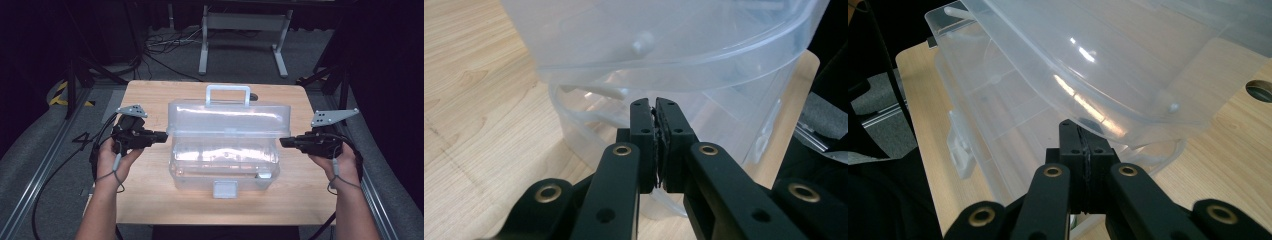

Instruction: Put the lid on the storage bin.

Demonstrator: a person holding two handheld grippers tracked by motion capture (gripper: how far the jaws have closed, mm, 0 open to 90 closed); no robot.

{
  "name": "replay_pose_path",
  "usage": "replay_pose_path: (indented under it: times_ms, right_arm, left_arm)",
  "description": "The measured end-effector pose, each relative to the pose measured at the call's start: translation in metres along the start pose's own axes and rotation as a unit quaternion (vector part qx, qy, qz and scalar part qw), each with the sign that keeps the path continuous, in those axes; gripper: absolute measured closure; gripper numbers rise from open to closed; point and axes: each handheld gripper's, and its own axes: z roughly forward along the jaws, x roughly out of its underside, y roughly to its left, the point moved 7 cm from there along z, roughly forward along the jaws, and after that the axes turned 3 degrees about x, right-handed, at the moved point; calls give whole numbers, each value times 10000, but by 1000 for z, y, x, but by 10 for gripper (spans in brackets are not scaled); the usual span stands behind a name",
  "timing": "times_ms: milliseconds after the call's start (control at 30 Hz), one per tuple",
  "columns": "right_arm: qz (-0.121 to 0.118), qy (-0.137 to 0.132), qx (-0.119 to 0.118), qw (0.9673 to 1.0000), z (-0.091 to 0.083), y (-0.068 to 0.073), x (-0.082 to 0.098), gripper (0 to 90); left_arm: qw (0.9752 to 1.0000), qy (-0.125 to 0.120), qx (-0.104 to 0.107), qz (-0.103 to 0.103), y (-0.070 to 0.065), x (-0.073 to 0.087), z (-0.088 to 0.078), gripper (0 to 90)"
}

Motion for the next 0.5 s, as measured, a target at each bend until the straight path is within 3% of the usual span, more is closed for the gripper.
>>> replay_pose_path:
  times_ms: [500]
  right_arm:
    - [20, 278, 4, 9996, 1, -2, 5, 899]
  left_arm:
    - [9998, -2, -85, -182, 9, 5, -5, 858]
